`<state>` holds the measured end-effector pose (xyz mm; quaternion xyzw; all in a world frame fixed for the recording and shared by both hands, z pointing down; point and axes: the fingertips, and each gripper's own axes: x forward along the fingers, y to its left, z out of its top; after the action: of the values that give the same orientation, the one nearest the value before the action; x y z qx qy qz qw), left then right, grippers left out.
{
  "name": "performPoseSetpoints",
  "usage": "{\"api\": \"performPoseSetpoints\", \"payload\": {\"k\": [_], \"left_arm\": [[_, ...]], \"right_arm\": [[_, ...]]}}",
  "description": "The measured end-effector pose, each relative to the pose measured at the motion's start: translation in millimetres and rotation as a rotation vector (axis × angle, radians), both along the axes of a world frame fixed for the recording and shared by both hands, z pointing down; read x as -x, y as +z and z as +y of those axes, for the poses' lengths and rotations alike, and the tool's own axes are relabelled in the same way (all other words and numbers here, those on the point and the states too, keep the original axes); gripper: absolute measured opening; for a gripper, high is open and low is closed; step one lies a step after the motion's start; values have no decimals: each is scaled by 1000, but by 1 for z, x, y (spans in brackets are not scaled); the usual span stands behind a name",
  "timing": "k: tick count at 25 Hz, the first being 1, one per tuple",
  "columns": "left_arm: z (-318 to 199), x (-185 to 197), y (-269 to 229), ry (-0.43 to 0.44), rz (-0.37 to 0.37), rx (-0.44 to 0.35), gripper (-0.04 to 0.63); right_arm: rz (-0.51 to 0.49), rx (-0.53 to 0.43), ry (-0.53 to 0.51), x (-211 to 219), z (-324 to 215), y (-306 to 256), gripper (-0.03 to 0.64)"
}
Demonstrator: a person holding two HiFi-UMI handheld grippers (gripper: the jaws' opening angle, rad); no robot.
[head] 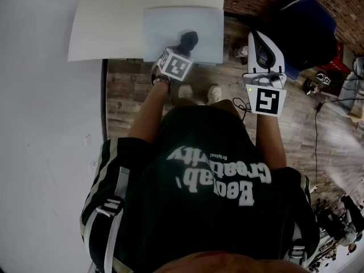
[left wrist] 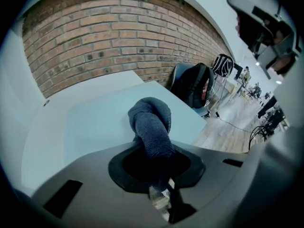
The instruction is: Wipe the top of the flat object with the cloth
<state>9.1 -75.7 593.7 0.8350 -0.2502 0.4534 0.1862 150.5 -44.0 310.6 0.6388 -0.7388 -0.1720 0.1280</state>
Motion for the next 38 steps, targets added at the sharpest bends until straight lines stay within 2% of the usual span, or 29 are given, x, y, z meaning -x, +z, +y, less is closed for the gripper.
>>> {"api": "performPoseSetpoints", "payload": {"k": [4,12,19,24,28,32,38], "left_arm": [[14,-44,-1,49,14,-2,71],[46,-114,-3,167,21,7,71],[52,-128,-4,194,16,13,71],[50,-112,-4,175,11,16,71],[41,-83,-2,122,1,16,71],[29,-44,-1,42,-11,12,71],[7,30,3,-123,-27,17,72]], "right_arm": [[-13,-1,26,-30,12,-1,-9],[-31,-1,12,-53,19,1,-9],[-43,-2,3,-60,13,1,-9],[-51,2,-10,-53,9,1,-9],[-59,-3,-30,-43,0,1,-9],[-61,-14,-70,-27,-10,-1,-9],[-58,-14,-125,-2,-25,-2,-9]]}}
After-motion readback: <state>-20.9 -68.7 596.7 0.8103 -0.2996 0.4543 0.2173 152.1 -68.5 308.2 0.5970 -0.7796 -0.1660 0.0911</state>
